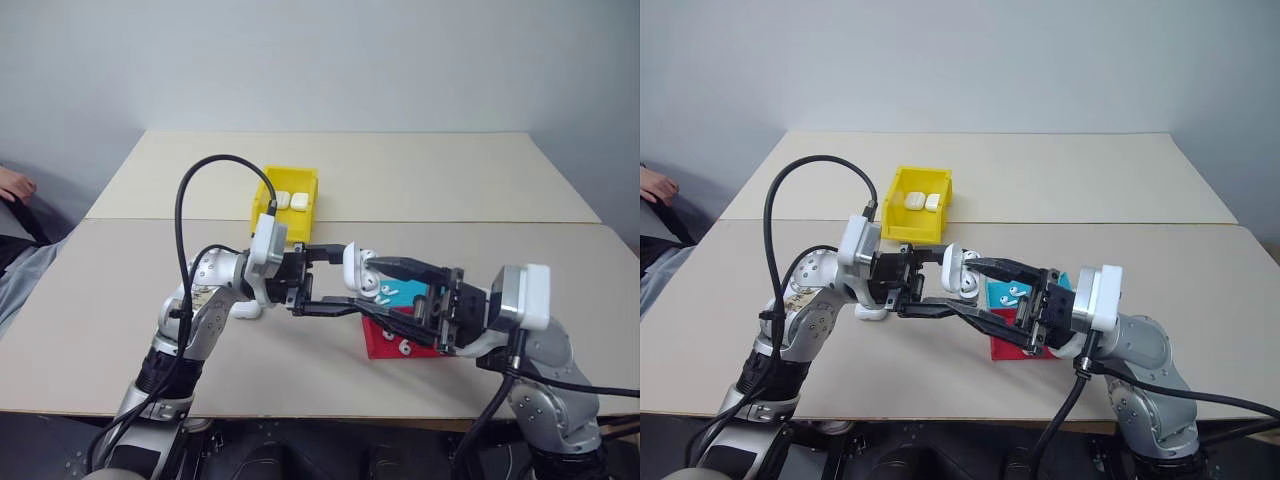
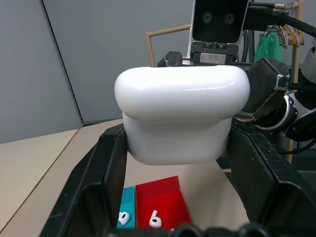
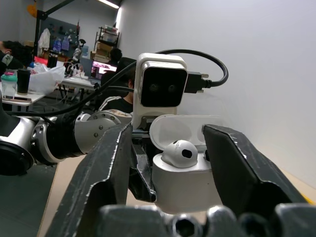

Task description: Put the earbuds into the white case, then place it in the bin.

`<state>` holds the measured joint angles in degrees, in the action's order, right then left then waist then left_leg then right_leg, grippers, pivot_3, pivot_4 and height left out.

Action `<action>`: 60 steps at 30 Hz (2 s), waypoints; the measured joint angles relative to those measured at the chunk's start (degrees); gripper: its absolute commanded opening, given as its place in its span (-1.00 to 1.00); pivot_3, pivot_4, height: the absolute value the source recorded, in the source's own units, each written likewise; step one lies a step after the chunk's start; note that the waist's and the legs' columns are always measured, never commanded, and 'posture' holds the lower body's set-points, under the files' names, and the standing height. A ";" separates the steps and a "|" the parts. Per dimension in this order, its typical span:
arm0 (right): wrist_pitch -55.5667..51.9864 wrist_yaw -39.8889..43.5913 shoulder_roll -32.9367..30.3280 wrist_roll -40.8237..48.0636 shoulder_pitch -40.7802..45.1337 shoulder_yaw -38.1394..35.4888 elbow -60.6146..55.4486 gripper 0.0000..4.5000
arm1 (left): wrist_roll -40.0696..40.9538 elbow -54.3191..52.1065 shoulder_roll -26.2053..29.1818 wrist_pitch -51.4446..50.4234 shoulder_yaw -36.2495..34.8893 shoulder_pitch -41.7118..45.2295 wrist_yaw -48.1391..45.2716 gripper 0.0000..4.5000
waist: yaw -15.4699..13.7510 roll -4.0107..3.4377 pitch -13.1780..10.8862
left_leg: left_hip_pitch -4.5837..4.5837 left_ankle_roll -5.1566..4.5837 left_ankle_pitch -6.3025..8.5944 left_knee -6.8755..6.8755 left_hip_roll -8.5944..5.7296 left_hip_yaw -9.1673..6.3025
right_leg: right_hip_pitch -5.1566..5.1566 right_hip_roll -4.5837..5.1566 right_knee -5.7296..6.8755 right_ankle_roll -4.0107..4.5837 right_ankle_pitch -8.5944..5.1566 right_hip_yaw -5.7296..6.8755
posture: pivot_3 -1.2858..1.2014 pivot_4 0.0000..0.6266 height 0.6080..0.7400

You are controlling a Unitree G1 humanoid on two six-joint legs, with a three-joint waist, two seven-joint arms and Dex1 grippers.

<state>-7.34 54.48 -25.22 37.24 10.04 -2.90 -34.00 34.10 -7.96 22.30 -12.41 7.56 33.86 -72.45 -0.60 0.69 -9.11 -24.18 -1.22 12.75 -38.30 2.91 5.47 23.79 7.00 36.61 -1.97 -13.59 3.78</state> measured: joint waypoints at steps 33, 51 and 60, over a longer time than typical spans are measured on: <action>-18.46 5.48 -24.57 -3.13 29.69 9.32 5.71 -0.99 | -11.98 7.46 -4.13 2.16 5.75 4.88 4.38 0.22 | -0.10 0.05 -0.03 | 0.27 -0.20 0.12 -0.05 0.00 -0.01 | -0.58 0.03 -0.45 -0.03 0.02 0.19 | 0.03 -0.52 1.00; -11.32 12.35 -26.80 -10.57 27.91 7.59 9.71 -0.99 | -12.52 6.43 -2.52 2.13 4.92 3.60 5.91 0.22 | -0.09 0.05 -0.03 | 0.28 -0.19 0.12 -0.06 0.01 -0.01 | -0.58 0.04 -0.44 -0.03 0.02 0.20 | 0.03 -0.52 1.00; -13.79 6.92 -25.73 -8.20 27.17 -0.89 11.27 -0.99 | -18.55 12.09 -3.89 6.13 0.60 6.70 18.53 0.22 | -0.42 0.07 -0.04 | 0.29 -0.19 0.11 -0.09 0.00 -0.05 | -0.65 0.04 -0.44 -0.03 0.03 0.28 | 0.03 -0.52 1.00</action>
<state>-21.13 61.40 -50.95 29.04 37.21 -3.79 -22.73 15.55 4.13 18.41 -6.28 8.15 40.55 -53.92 -1.02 0.76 -9.16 -23.90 -1.41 12.87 -38.39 2.91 5.42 23.14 7.04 36.17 -2.00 -13.56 4.06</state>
